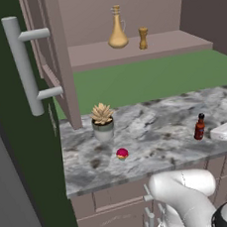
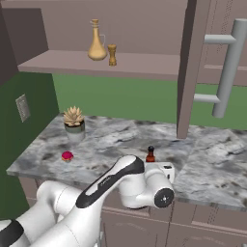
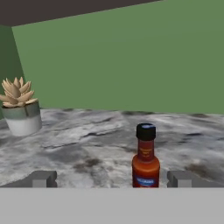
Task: There are various items on the counter. Only move the condiments/shakers into the cabinet.
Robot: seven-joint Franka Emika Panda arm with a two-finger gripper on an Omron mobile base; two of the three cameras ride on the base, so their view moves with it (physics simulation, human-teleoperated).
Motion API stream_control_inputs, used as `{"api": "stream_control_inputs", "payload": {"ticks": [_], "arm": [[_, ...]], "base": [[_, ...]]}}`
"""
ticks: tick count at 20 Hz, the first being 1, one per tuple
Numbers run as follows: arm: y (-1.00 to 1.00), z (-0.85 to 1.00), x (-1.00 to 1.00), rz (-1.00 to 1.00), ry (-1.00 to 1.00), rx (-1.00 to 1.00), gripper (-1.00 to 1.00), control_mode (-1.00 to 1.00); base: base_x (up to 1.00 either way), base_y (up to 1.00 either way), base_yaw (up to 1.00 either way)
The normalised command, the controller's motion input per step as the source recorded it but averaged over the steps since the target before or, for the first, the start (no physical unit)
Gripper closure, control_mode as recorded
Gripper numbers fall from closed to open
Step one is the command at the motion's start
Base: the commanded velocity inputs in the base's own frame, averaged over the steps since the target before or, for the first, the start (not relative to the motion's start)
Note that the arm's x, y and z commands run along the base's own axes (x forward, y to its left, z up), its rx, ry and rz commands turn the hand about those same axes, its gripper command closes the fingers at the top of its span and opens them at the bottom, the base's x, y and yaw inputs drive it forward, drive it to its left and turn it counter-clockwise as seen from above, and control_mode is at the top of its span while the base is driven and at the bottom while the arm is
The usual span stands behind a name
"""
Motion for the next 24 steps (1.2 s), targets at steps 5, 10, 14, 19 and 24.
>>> {"api": "stream_control_inputs", "payload": {"ticks": [5, 10, 14, 19, 24], "arm": [[-0.08, -0.15, 0.11, 0.02, 0.0, 0.0, -1.0, -1.0], [-0.07, -0.25, 0.06, 0.04, 0.0, 0.0, -1.0, -1.0], [-0.02, -0.17, 0.0, 0.04, 0.0, 0.0, -1.0, -1.0], [0.0, -0.05, 0.0, 0.01, 0.0, 0.0, -1.0, -1.0], [0.05, 0.0, 0.04, 0.0, 0.0, -0.02, -1.0, -1.0]], "base": [[0.0, 0.0, 0.0], [0.0, 0.0, 0.0], [0.0, 0.0, 0.0], [0.0, 0.0, 0.0], [0.0, 0.0, 0.0]]}}
